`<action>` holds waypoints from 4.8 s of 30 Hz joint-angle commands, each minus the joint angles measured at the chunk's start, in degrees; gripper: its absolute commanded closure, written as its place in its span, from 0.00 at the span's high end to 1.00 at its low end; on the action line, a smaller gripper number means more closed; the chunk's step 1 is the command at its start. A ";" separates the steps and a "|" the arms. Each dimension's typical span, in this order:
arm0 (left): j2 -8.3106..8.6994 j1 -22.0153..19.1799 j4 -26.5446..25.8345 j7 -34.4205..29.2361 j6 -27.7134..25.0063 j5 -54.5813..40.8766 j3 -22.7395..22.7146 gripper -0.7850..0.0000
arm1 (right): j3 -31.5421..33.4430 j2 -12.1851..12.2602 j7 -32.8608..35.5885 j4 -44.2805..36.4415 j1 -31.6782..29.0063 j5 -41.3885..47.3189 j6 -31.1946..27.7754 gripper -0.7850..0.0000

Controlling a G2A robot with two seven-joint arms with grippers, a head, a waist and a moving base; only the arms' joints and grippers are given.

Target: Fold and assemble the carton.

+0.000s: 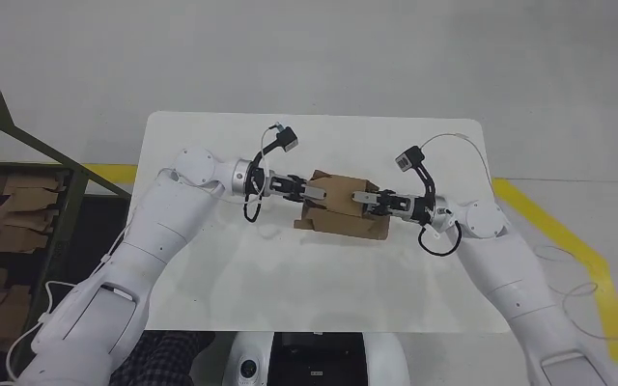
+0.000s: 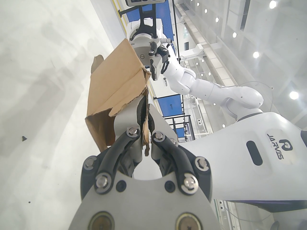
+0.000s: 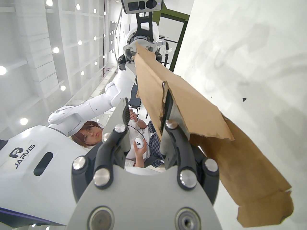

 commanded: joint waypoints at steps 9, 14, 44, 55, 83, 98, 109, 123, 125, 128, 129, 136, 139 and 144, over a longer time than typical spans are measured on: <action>0.01 -0.23 -0.03 -0.15 0.16 -0.27 0.54 0.00 | -0.48 -0.48 0.42 1.37 1.08 0.13 0.05 0.03; 0.01 -0.30 0.15 -0.14 0.14 -0.45 0.75 0.00 | -0.45 -0.60 0.65 1.78 1.29 -0.07 0.01 0.00; 1.89 1.71 -6.60 0.35 -0.35 -1.98 -0.92 1.00 | 0.38 -0.57 -3.06 0.81 -0.34 -6.19 1.65 0.00; 2.53 0.98 -9.76 -0.69 0.69 -3.03 -0.66 1.00 | -0.34 -0.97 -4.79 -0.38 -0.40 -7.03 2.44 0.00; 1.22 -3.00 -4.39 3.87 -3.86 -2.96 2.69 1.00 | 2.54 -0.52 -5.19 -3.82 -3.45 -6.39 1.79 0.00; 2.37 -1.31 -5.28 2.60 -2.59 -2.84 -0.25 1.00 | 5.38 0.24 -3.69 -7.33 -6.05 -4.80 1.21 0.00; 2.02 -1.67 -4.91 2.03 -2.02 -2.96 0.28 1.00 | 3.28 0.07 -3.33 -12.05 -7.49 -7.20 2.05 0.00; -0.58 -6.11 0.67 2.52 -2.51 -3.82 5.32 1.00 | 2.29 -0.33 -4.47 -9.99 -6.11 -7.52 2.22 0.00; -0.67 -6.35 1.40 2.70 -2.70 -3.80 5.33 1.00 | 3.43 -0.13 -4.72 -9.41 -6.17 -7.03 1.94 0.00; -0.67 -6.35 1.75 2.74 -2.74 -3.85 5.26 1.00 | 5.07 0.18 -5.17 -8.90 -6.37 -6.58 1.78 0.00; -0.66 -6.29 1.78 2.77 -2.77 -3.87 5.22 1.00 | 5.53 0.26 -5.35 -8.82 -6.45 -6.51 1.81 0.00; -0.49 -5.77 1.57 2.31 -2.31 -4.01 5.13 1.00 | 7.05 0.50 -6.44 -8.24 -6.76 -5.75 2.50 0.00; -0.46 -5.65 1.38 1.72 -1.72 -4.28 5.27 1.00 | 7.01 0.38 -7.05 -7.49 -6.56 -5.04 2.72 0.00; -0.44 -5.39 0.94 1.47 -1.47 -4.49 5.55 1.00 | 6.77 0.14 -8.20 -6.39 -5.99 -4.49 2.88 0.00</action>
